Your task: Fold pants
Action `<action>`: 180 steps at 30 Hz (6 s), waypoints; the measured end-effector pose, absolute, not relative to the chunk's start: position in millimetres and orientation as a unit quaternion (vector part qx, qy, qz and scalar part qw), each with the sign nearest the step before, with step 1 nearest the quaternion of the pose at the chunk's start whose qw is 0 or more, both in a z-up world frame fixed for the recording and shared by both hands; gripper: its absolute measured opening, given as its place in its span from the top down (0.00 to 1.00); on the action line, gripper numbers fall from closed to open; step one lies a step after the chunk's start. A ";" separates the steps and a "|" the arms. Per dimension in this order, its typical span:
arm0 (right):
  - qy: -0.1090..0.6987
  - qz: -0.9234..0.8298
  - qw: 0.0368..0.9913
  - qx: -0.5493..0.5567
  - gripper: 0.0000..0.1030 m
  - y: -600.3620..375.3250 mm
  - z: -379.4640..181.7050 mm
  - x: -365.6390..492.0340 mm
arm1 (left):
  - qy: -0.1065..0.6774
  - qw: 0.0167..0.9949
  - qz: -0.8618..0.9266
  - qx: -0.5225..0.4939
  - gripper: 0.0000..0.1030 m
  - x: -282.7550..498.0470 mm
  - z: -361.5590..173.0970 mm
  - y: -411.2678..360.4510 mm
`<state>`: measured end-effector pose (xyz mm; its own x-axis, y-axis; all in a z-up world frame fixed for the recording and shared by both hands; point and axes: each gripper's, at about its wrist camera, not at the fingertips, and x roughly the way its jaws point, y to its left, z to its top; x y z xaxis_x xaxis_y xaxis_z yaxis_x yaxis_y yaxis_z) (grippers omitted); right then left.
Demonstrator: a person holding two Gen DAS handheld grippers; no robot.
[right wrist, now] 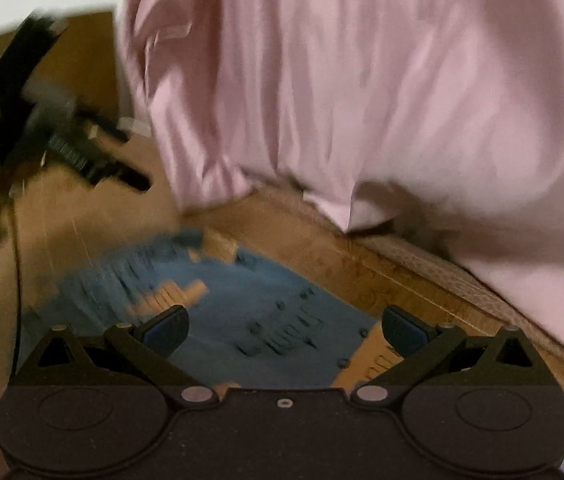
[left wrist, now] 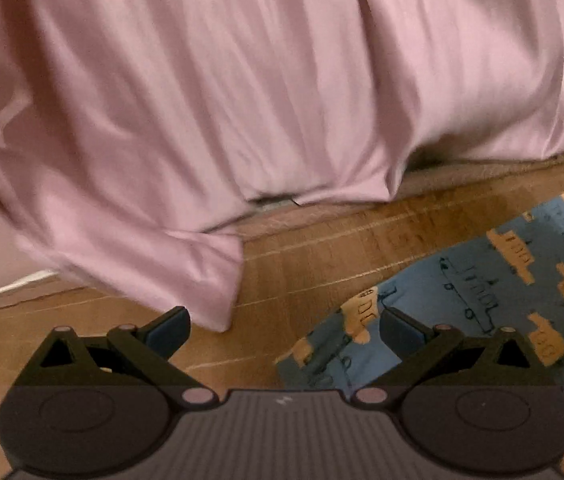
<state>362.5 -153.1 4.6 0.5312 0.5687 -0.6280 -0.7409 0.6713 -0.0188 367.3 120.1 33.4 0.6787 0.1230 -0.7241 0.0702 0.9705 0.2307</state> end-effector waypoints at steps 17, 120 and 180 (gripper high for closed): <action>0.359 0.322 0.863 -0.152 0.23 -197.4 -31.2 450.4 | 0.445 0.874 -0.141 0.132 0.21 455.7 -44.8 111.1; 0.163 0.286 0.908 -0.259 0.97 -170.6 35.9 298.0 | 0.346 0.914 -0.150 0.152 0.99 340.7 34.7 128.7; 0.280 0.488 0.653 -0.507 0.49 -123.9 -20.9 182.2 | 0.387 0.866 -0.204 0.242 0.99 166.1 -41.7 103.0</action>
<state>182.2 -123.9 -20.9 0.3672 0.3520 -0.8610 -0.9212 0.0097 -0.3889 166.1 103.0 -41.7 0.6168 -0.1651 -0.7696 0.5408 0.7993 0.2620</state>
